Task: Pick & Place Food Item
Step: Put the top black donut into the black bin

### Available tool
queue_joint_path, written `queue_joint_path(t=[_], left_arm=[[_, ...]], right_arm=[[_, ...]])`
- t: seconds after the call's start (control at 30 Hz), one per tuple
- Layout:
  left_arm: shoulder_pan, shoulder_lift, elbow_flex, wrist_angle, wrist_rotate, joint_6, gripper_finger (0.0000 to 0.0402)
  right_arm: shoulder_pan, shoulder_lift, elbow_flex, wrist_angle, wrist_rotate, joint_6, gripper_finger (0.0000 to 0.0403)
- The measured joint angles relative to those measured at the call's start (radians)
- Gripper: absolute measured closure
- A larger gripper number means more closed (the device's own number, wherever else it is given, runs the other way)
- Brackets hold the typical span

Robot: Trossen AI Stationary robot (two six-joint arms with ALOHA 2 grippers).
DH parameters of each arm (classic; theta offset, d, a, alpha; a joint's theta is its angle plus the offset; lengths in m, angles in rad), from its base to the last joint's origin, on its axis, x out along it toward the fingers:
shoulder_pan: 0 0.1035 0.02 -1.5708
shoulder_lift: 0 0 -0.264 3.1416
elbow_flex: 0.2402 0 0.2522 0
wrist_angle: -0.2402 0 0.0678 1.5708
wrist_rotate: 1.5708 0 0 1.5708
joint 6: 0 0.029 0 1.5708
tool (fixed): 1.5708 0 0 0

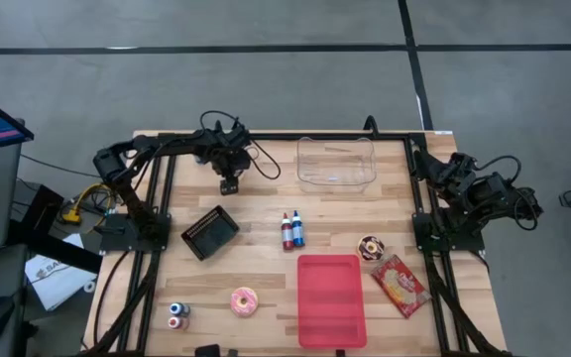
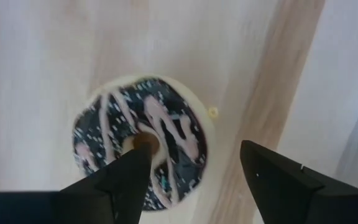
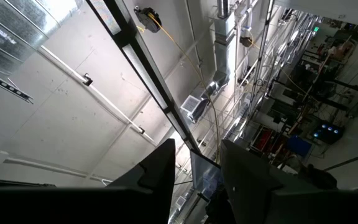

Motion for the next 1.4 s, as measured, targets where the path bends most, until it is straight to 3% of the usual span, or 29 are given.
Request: queue_joint_path(t=[0.6,0.9,1.17,1.4], left_arm=[[0.0,0.0,-0.051,0.09,-0.015,-0.023,0.0193],[0.0,0.0,-0.05,0.094,-0.014,-0.046,0.0235],[0.001,-0.01,-0.05,0.091,0.029,-0.057,0.0263],[-0.005,-0.089,-0.05,0.034,0.079,-0.055,0.0266]], right_arm=[[0.0,0.0,0.0,-0.016,0.008,0.0,0.0283],[0.0,0.0,0.0,-0.019,0.02,-0.001,0.0283],[0.0,0.0,0.0,-0.022,0.02,-0.007,0.0283],[0.0,0.0,0.0,-0.021,0.02,-0.003,0.0283]])
